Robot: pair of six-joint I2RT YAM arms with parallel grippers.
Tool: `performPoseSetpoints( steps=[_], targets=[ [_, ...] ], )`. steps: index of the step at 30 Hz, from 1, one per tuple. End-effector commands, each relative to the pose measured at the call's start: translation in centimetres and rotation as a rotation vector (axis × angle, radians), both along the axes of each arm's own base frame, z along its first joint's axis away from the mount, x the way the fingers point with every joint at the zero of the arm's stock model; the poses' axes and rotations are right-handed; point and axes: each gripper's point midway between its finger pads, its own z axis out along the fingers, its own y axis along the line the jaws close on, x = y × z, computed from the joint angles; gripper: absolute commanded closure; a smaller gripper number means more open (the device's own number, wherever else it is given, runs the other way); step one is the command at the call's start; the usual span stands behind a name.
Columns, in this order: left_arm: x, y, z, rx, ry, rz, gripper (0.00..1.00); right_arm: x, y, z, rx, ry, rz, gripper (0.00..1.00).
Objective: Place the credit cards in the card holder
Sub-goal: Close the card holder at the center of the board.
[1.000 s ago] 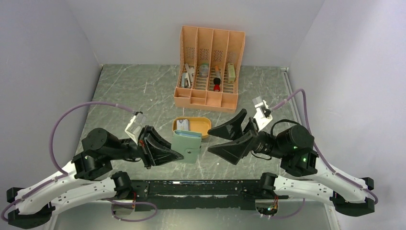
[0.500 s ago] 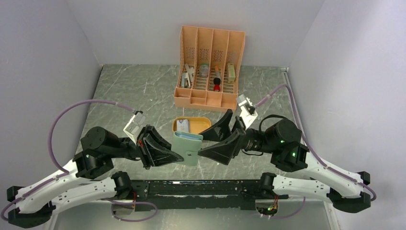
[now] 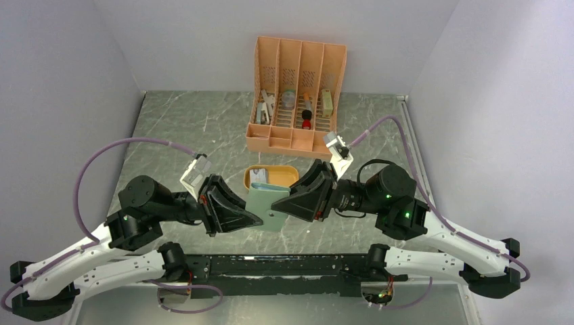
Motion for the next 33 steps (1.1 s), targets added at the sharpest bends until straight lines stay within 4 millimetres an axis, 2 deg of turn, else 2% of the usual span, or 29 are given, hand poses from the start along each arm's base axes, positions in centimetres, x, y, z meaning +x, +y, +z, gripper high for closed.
performPoseSetpoints(
  steps=[1,3,5,7,10,14,19,22,24,27,29,31,33],
  targets=[
    [0.1,0.5,2.2,-0.047,-0.041,0.021,0.89,0.2,-0.2,1.3,0.033,-0.002,-0.014,0.81],
    [0.1,0.5,2.1,-0.042,-0.038,0.023,0.75,0.5,-0.3,1.2,0.033,0.002,-0.031,0.89],
    [0.1,0.5,1.9,-0.037,-0.034,0.023,0.61,0.9,-0.4,1.2,0.035,0.008,-0.056,0.93],
    [0.2,0.6,2.1,-0.043,-0.034,0.03,0.56,1.2,-0.5,1.2,0.036,0.014,-0.075,0.95],
    [0.5,0.8,1.6,-0.03,-0.018,0.054,0.53,1.7,-0.4,1.0,0.021,0.022,-0.1,0.96],
    [1.2,1.0,1.3,-0.027,-0.002,0.1,0.57,2.0,-0.2,0.7,0.011,0.03,-0.112,0.97],
    [1.7,1.2,1.0,-0.012,0.006,0.133,0.75,2.2,-0.2,0.6,0.008,0.035,-0.121,0.97],
    [2.3,1.1,0.7,0.003,0.017,0.164,0.81,2.2,0.1,0.4,-0.003,0.038,-0.119,0.97],
    [2.6,1.0,0.3,0.02,0.022,0.175,0.8,2.4,0.4,0.1,-0.017,0.045,-0.12,0.97],
    [2.6,0.9,0.3,0.018,0.025,0.174,0.65,2.4,0.4,0.0,-0.022,0.05,-0.123,0.97],
    [2.5,0.9,0.3,0.015,0.025,0.172,0.62,2.5,0.4,0.0,-0.022,0.051,-0.126,0.97],
    [2.5,0.9,0.2,0.012,0.026,0.169,0.69,2.5,0.4,0.0,-0.022,0.051,-0.127,0.98],
    [2.5,0.8,0.1,0.014,0.026,0.164,0.85,2.5,0.5,-0.1,-0.026,0.052,-0.125,0.98]
  ],
)
